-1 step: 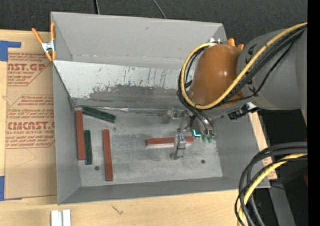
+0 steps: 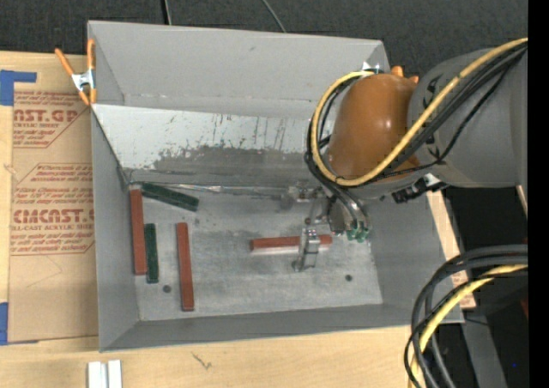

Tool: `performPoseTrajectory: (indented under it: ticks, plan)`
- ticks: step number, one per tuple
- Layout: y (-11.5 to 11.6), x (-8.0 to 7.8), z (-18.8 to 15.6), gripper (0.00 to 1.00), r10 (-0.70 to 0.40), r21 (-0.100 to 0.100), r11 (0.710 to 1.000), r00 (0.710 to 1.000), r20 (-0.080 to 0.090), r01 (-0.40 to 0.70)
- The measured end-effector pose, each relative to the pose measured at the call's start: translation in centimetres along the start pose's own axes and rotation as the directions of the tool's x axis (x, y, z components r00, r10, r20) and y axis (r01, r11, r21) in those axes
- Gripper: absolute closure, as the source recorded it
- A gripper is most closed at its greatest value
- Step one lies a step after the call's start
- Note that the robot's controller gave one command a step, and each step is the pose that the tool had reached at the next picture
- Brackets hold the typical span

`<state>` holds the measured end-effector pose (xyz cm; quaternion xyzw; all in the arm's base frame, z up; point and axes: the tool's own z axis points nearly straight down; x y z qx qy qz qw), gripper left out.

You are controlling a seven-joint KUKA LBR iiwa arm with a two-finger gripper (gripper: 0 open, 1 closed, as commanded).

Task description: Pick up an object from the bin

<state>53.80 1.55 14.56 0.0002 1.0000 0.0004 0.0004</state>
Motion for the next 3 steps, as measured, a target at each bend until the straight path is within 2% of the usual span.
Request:
performPoseTrajectory:
  ticks: [1,2,3]
  plan:
    - [0.2,-0.1,7.6,1.0,0.067,-0.001,0.998,0.998,0.0,-0.067]
    - [0.2,-0.1,7.6,1.0,0.067,-0.001,0.998,0.998,0.0,-0.067]
    - [-1.0,2.1,-12.8,1.0,0.064,0.0,0.998,0.998,-0.004,-0.064]
